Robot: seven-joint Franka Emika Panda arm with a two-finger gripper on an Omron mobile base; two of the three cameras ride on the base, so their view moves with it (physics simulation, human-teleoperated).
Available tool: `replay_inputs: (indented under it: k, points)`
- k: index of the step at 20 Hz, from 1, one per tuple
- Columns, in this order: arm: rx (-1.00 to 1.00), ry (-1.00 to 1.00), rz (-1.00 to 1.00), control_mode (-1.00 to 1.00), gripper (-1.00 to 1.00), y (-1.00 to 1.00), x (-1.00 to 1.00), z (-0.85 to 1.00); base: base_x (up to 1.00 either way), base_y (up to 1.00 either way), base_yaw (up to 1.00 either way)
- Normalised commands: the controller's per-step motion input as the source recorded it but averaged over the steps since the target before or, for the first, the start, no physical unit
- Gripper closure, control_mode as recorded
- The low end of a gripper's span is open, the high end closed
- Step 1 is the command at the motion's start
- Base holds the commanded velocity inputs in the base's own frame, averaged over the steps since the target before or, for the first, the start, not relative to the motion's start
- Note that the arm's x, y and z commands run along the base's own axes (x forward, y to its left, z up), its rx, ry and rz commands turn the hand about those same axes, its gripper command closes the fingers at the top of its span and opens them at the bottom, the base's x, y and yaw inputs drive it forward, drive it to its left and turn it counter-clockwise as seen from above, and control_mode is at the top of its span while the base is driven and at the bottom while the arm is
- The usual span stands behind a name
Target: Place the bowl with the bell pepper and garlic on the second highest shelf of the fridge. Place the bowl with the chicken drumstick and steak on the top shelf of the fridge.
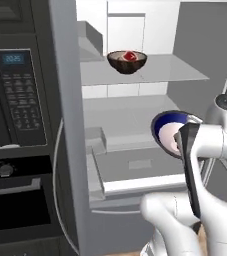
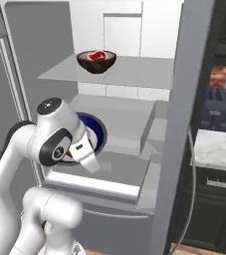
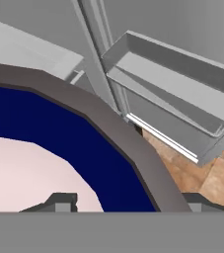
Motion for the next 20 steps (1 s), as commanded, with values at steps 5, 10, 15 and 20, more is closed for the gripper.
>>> replay_inputs:
  k: [5, 10, 15, 20]
  points:
    - [0.0, 0.0, 0.0, 1.0, 1.0, 0.0, 0.0, 0.0, 0.68, -0.01, -0.03]
    - [0.0, 0.0, -0.02, -1.0, 1.0, 0.1, 0.17, -0.03, 0.64, 0.34, -0.09]
    - [0.0, 0.01, -0.06, -1.0, 1.0, 0.49, 0.91, -0.53, 0.0, 0.0, 0.0]
    - [0.0, 0.0, -0.03, -1.0, 1.0, 0.08, 1.0, -0.5, 0.0, 0.0, 0.0]
